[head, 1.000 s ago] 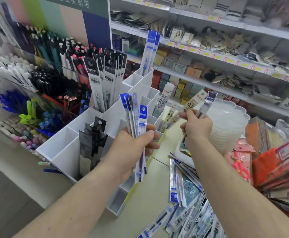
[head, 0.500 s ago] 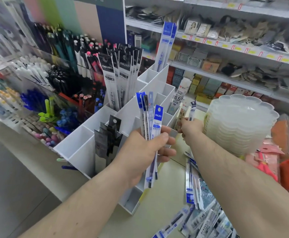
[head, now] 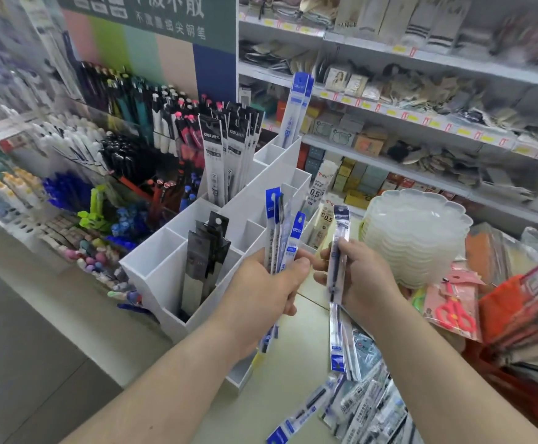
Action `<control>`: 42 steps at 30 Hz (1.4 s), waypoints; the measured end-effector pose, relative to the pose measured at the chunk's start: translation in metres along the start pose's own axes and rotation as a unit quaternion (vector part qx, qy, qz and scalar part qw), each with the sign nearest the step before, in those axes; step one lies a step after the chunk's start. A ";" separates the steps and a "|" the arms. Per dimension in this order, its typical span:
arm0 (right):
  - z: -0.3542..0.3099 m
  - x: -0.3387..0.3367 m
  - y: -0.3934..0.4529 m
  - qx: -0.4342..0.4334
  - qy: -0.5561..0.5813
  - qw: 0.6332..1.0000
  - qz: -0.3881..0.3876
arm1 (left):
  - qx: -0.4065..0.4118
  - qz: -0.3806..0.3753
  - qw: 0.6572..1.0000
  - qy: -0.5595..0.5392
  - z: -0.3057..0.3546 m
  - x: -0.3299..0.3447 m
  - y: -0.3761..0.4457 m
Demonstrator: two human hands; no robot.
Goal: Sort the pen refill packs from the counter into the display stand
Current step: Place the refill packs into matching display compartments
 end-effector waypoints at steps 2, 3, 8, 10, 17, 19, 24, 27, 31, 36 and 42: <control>-0.015 0.007 -0.013 -0.051 -0.025 0.998 -0.013 | 0.026 0.020 0.999 -0.002 0.009 -0.009 -0.012; -0.022 0.013 -0.019 -0.073 -0.034 0.996 -0.027 | 0.041 0.032 0.999 -0.006 0.013 -0.015 -0.018; -0.060 0.047 -0.041 -0.191 -0.061 0.977 -0.072 | 0.087 0.092 0.991 -0.052 0.025 -0.048 -0.046; -0.071 0.055 -0.048 -0.236 -0.093 0.964 -0.080 | 0.103 0.106 0.987 -0.065 0.028 -0.062 -0.055; -0.025 0.041 -0.057 -0.226 -0.247 0.939 -0.076 | 0.113 0.165 0.978 -0.064 0.012 -0.103 -0.068; -0.012 0.038 -0.058 -0.206 -0.239 0.946 -0.071 | 0.115 0.174 0.976 -0.064 0.007 -0.110 -0.070; 0.001 0.055 -0.067 -0.197 -0.240 0.945 -0.099 | 0.113 0.191 0.973 -0.062 -0.003 -0.119 -0.076; 0.022 0.057 -0.073 -0.171 -0.286 0.935 -0.118 | 0.107 0.185 0.976 -0.046 -0.009 -0.118 -0.079; 0.053 0.048 -0.075 -0.117 -0.322 0.932 -0.118 | 0.088 0.184 0.978 -0.045 -0.021 -0.118 -0.079; 0.038 0.028 -0.064 -0.144 -0.238 0.960 -0.021 | 0.084 0.186 0.978 -0.042 -0.023 -0.119 -0.079; 0.024 0.026 -0.046 -0.159 -0.197 0.966 0.043 | 0.074 0.180 0.981 -0.022 -0.027 -0.111 -0.075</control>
Point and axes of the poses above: each hand's wrist, its own y-axis towards the middle knuckle, its own x-axis out of the palm, z = x × y, the point moved 9 cm from there along y, towards the middle knuckle, and after that the axes turned 10 degrees about -x, right-handed, at the moved point
